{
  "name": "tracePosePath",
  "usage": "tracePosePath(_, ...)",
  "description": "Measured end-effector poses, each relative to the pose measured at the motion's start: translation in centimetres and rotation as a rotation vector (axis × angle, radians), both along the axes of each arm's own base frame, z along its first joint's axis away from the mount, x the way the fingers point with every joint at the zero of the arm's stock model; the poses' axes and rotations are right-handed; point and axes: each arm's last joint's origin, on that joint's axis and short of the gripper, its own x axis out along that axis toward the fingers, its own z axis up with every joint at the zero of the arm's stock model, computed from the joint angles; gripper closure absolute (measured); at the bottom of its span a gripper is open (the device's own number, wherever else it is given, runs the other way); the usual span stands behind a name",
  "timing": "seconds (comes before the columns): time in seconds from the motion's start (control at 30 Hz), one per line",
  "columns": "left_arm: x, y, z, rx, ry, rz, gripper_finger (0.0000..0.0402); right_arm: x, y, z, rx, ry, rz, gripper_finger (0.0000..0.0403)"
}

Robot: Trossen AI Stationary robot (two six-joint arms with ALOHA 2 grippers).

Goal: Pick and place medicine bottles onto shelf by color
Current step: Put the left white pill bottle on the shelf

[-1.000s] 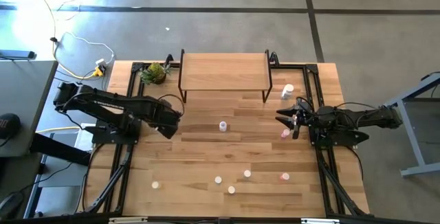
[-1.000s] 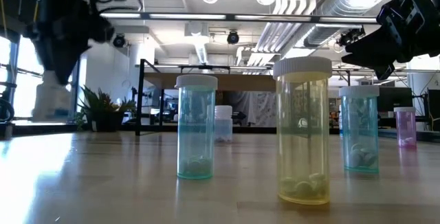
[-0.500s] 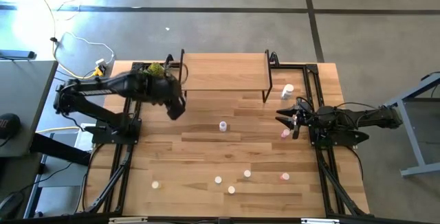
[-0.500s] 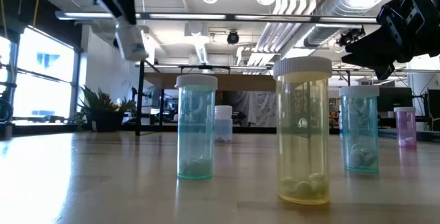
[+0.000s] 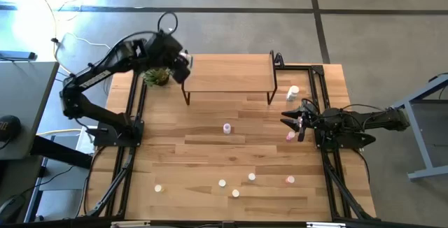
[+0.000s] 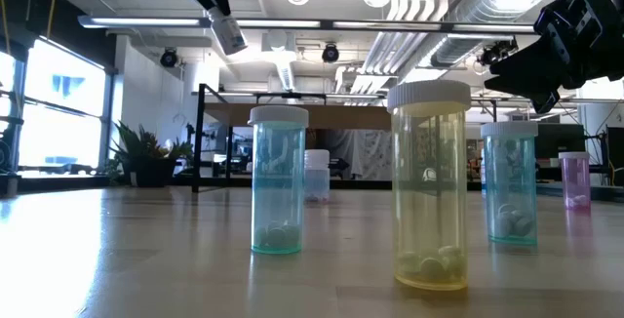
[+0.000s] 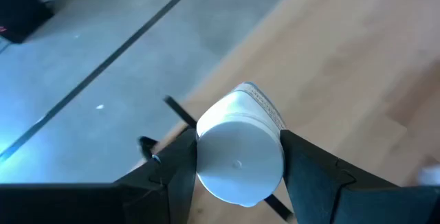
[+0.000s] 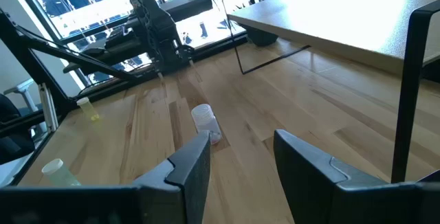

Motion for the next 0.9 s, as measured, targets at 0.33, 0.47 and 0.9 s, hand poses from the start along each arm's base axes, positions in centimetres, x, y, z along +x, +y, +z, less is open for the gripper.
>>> tracePosePath(0.33,1.7,5.0,-1.1,-0.127,0.016,0.079,0.0231,0.0,0.0,0.0,0.0,0.0,0.0,0.0251)
tracePosePath(0.47,2.6,5.9,-2.6,-0.205,0.053,0.118,0.0231,0.0,0.0,0.0,0.0,0.0,0.0,0.0251)
tracePosePath(0.9,5.0,7.9,-6.5,-0.344,0.095,0.231,0.0231,0.0,0.0,0.0,0.0,0.0,0.0,0.0251)
